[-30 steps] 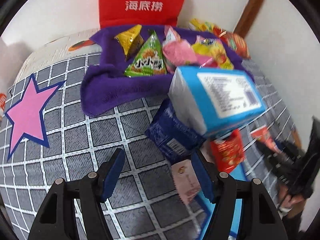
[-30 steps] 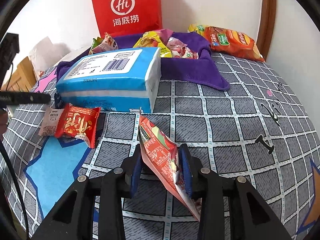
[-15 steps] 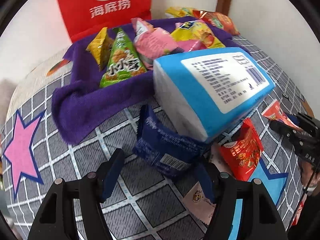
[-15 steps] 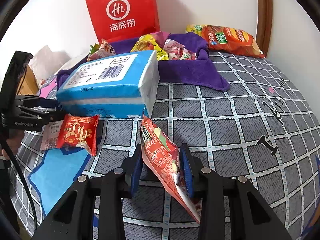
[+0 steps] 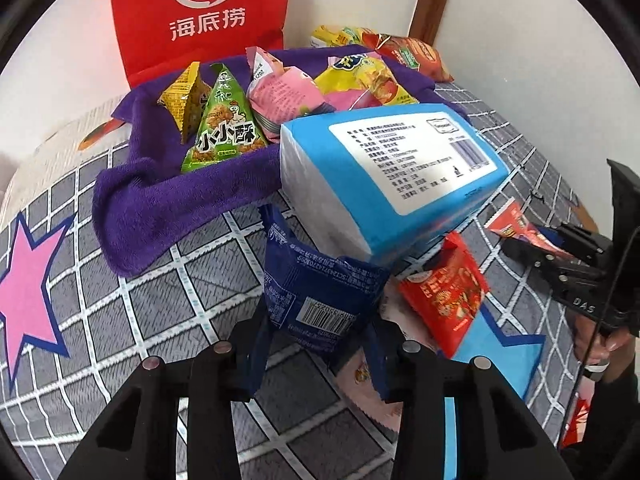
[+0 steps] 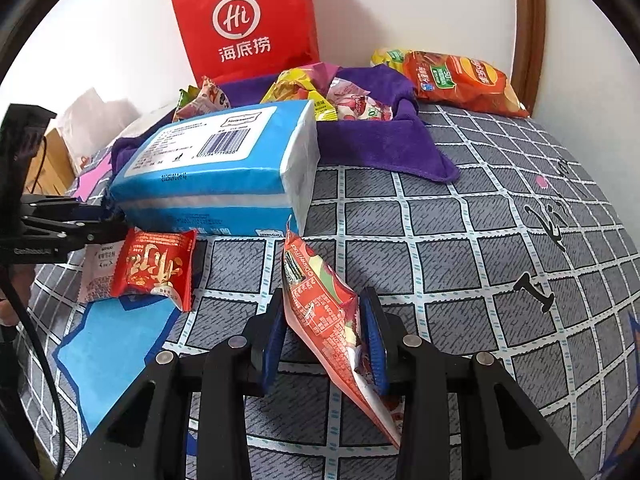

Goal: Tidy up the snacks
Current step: 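Carry the red wrapper and blue bag over the purple towel with both tools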

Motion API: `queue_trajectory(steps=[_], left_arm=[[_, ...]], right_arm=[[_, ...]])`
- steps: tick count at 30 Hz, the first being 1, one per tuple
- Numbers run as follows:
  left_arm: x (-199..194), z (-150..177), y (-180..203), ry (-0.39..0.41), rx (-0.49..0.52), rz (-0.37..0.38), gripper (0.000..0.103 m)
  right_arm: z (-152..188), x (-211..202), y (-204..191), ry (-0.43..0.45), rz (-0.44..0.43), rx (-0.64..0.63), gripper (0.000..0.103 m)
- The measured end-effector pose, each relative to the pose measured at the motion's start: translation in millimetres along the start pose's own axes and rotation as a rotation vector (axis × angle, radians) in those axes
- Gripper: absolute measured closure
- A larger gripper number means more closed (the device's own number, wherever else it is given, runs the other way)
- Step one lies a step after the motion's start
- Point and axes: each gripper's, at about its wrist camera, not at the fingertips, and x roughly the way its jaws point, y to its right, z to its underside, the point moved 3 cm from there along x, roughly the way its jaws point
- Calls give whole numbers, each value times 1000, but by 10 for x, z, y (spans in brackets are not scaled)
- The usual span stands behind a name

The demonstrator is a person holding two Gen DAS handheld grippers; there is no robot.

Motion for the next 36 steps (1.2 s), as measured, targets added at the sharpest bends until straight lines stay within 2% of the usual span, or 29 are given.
queue_trajectory(steps=[2,4,12,22,29,36], left_arm=[[-89,38,-27,10,-23,12,64],[-185,73,-56,20,-45,29,64],[-559,87,-83,62,-78,26,64],[-1043,-314,-126,148,-93,10,64],[-1122,-569,-8,176,-33,39,64],[-1056,-664,120,126,-25,122,64]], right_arm=[[-3,2,4,1,3,8,67],[-3,-3,14,-1,19,16,72],[-27,-98,-58,-39,67,51,74],[-349,-679,-130,50,112,136,74],[-493,-989,-180,96,109,211,74],[-564,-1164,-169,116,121,280,74]])
